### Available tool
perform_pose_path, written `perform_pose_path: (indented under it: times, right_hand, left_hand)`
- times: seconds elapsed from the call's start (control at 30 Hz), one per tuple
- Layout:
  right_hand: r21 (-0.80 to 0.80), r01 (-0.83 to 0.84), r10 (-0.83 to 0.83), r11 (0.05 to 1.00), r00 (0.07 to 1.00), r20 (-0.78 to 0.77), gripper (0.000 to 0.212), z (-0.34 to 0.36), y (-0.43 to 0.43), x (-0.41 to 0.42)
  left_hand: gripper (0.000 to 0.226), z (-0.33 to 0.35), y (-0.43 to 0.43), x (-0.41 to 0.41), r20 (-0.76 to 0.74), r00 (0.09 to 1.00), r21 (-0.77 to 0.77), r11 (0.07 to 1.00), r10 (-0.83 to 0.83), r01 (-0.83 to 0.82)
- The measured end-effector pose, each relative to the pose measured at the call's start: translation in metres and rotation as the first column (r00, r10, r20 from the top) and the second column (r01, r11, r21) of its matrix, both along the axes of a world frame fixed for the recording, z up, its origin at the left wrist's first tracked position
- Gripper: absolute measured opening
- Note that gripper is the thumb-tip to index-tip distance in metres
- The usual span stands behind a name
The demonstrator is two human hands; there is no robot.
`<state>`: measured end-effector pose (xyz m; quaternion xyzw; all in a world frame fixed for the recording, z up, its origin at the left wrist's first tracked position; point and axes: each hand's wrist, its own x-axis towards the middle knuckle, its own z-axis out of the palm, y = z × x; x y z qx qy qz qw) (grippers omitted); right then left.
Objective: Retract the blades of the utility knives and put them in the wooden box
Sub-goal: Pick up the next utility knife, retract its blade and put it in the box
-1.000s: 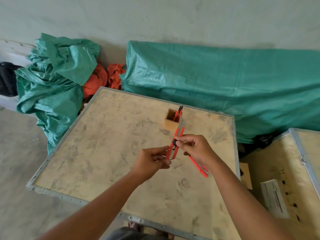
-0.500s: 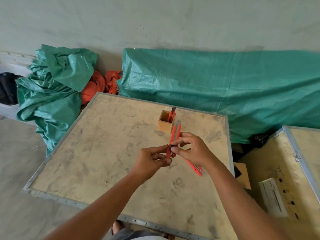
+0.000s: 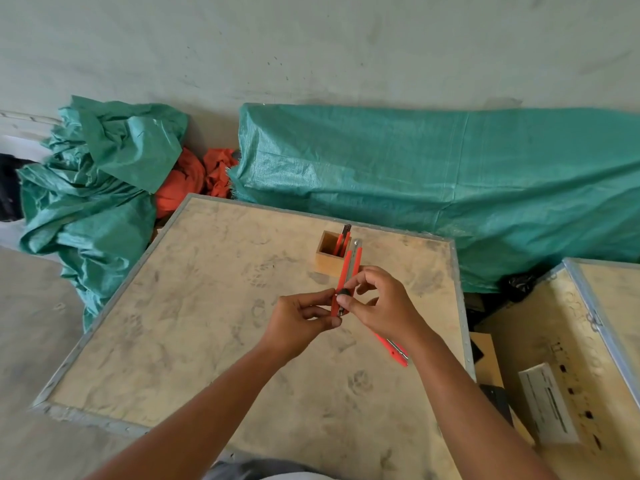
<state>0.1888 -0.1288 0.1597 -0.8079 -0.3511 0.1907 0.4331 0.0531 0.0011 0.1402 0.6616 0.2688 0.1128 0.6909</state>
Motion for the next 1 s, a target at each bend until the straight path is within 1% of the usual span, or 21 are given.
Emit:
perform_pose_path:
  times: [0.07,0.1,0.17,0.27,0.33,0.4,0.6,0.7,0.83,0.9,1.0]
  right_hand:
    - [0.019,-0.029,0.03,0.999,0.998,-0.052,0.019,-0.001,0.0,0.001]
    - [0.032,-0.026,0.028,0.999,0.998,-0.05,0.018,-0.003,0.003,0.003]
    - [0.046,0.02,-0.019,0.999,1.0,-0.025,0.015,-0.007,0.011,0.006]
    - [0.038,0.087,-0.088,0.995,0.996,0.007,0.023,-0.016,0.024,0.011]
    - [0.045,0.104,-0.102,0.994,0.994,-0.045,0.02,-0.019,0.031,0.02]
    - [0.067,0.142,-0.134,0.988,0.984,-0.114,0.015,-0.024,0.037,0.031]
    - [0.073,0.216,-0.205,0.974,0.97,-0.132,0.025,-0.038,0.066,0.076]
    - [0.078,0.254,-0.248,0.964,0.966,-0.08,0.027,-0.05,0.089,0.104]
    - [0.101,0.305,-0.314,0.947,0.946,0.08,0.025,-0.068,0.12,0.13]
    - [0.112,0.302,-0.316,0.947,0.94,0.13,0.026,-0.079,0.131,0.138]
    - [0.05,0.278,-0.283,0.959,0.942,0.183,0.028,-0.101,0.143,0.143]
  left_hand:
    - [0.05,-0.002,0.002,0.0,0.001,1.0,-0.004,1.0,0.011,-0.011]
    - [0.051,-0.001,0.004,0.001,0.005,1.0,-0.005,1.0,0.017,-0.017]
    - [0.051,-0.001,0.009,0.006,0.007,1.0,0.009,1.0,0.011,-0.011]
    - [0.049,-0.004,0.016,0.013,0.005,1.0,0.03,1.0,0.002,-0.003]
    - [0.05,-0.009,0.022,0.019,-0.007,1.0,0.037,0.999,0.006,-0.006]
    - [0.053,-0.014,0.03,0.026,-0.036,0.999,0.053,0.999,0.005,-0.003]
    - [0.053,-0.038,0.062,0.065,-0.133,0.991,0.124,0.992,0.011,0.006]
    - [0.051,-0.054,0.084,0.096,-0.168,0.985,0.201,0.98,0.031,0.003]
    - [0.074,-0.075,0.111,0.135,-0.274,0.957,0.327,0.945,0.1,-0.005]
    - [0.084,-0.083,0.121,0.151,-0.341,0.934,0.347,0.938,0.109,0.018]
    - [0.089,-0.1,0.131,0.168,-0.402,0.914,0.309,0.947,0.049,0.085]
